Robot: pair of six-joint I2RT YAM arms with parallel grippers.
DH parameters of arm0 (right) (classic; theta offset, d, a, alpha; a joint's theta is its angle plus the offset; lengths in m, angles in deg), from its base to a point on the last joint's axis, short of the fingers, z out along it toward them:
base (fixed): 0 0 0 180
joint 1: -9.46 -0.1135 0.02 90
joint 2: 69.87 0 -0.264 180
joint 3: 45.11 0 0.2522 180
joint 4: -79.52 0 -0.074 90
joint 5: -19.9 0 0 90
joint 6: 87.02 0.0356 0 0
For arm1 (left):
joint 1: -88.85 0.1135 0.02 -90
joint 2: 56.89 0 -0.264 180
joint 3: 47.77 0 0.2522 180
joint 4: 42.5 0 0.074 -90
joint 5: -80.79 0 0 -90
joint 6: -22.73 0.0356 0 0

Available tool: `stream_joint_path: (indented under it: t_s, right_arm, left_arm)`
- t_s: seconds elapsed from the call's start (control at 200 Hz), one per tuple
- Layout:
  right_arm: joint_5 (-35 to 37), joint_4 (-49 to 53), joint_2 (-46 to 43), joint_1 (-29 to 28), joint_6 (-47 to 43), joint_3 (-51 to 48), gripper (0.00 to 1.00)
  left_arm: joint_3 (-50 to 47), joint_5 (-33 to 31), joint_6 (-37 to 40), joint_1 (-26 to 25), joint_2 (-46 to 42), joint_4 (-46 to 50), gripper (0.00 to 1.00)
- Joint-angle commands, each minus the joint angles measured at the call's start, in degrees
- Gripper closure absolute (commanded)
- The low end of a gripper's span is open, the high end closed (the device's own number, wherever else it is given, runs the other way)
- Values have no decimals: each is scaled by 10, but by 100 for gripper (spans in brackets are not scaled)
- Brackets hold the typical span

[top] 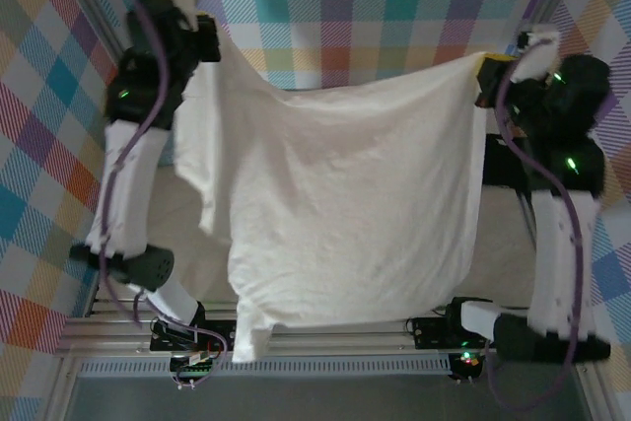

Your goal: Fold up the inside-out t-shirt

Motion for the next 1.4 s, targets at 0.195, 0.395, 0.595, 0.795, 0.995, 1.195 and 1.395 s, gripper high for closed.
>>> stream_joint_path:
  t_s: [0.195, 0.395, 0.595, 0.795, 0.995, 1.195, 1.395]
  right_arm:
    - [35, -86, 414, -17, 39, 141, 75]
    - [55, 23, 571, -28, 34, 323, 65]
    - [12, -15, 459, -60, 49, 122, 61]
    - [-47, -37, 356, -115, 127, -108, 59]
    - [-80, -67, 349, -137, 179, -210, 56]
    - [-35, -15, 405, -115, 163, -210, 60]
    - [23, 47, 457, -73, 154, -180, 62]
  left_arm:
    - [315, 53, -50, 50, 440, -20, 70]
    - [379, 120, -106, 69, 518, 30, 47]
    - [62, 161, -168, 70, 324, -42, 43]
    - [-261, 241, -315, 58, 154, -184, 42]
    - [-481, 201, -338, 41, 35, -220, 42]
    - [-633, 189, -312, 36, -72, -221, 42]
    - [-707, 183, -296, 36, -148, -180, 41]
